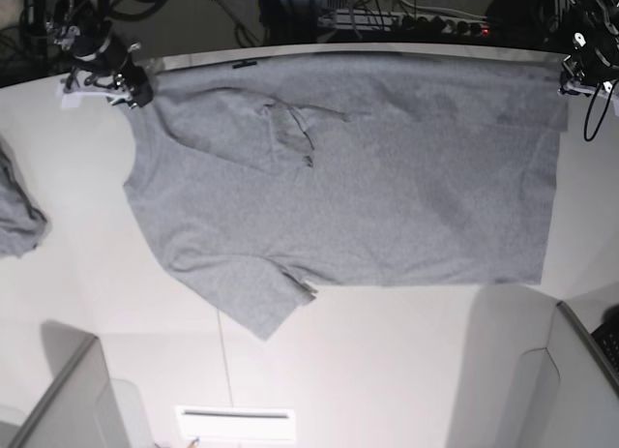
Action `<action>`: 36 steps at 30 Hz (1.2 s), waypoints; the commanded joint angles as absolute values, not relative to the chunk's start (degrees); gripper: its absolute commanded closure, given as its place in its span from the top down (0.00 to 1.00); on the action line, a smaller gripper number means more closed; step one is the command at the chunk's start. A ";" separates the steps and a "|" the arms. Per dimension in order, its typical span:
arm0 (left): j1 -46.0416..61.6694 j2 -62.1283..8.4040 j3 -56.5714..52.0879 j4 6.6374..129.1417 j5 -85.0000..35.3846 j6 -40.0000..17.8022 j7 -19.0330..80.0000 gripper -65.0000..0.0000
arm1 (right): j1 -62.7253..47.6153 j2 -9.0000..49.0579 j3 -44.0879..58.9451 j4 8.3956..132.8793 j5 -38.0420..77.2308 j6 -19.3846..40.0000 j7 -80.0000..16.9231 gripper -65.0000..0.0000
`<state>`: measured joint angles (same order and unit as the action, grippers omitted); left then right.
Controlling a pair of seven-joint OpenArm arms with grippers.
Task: Fold the T-shirt properly
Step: 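Move the right gripper to the shirt's hem corner by the sleeve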
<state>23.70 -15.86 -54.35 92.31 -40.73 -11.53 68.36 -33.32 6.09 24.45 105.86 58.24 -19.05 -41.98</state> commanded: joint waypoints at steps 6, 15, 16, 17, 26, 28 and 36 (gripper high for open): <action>24.13 -16.75 -57.54 95.60 -41.19 -11.38 67.74 0.63 | -36.00 6.64 24.92 109.32 58.59 -19.03 -36.88 0.38; 23.78 -17.45 -72.04 100.88 -41.19 -11.38 67.91 0.72 | -36.79 6.73 34.51 109.32 58.51 -18.95 -36.09 0.39; 23.69 -18.07 -72.40 101.05 -41.19 -11.38 67.74 0.72 | -35.91 6.73 35.12 109.32 58.51 -18.77 -36.00 0.39; 23.60 -18.95 -72.22 101.05 -41.45 -11.38 67.56 0.72 | -34.77 7.08 35.38 109.32 58.51 -17.98 -36.00 0.39; 15.43 -20.79 -58.95 101.05 -41.10 -11.38 67.47 0.71 | -19.82 7.60 29.76 109.14 53.85 -5.14 -41.54 0.39; 14.20 -20.79 -56.48 100.70 -41.10 -11.38 67.38 0.70 | -16.13 7.87 25.54 109.05 49.27 -5.05 -43.30 0.39; 7.43 -20.62 -50.86 100.00 -41.10 -11.21 67.38 0.00 | 3.74 7.96 11.30 99.65 34.95 -4.44 -47.69 0.54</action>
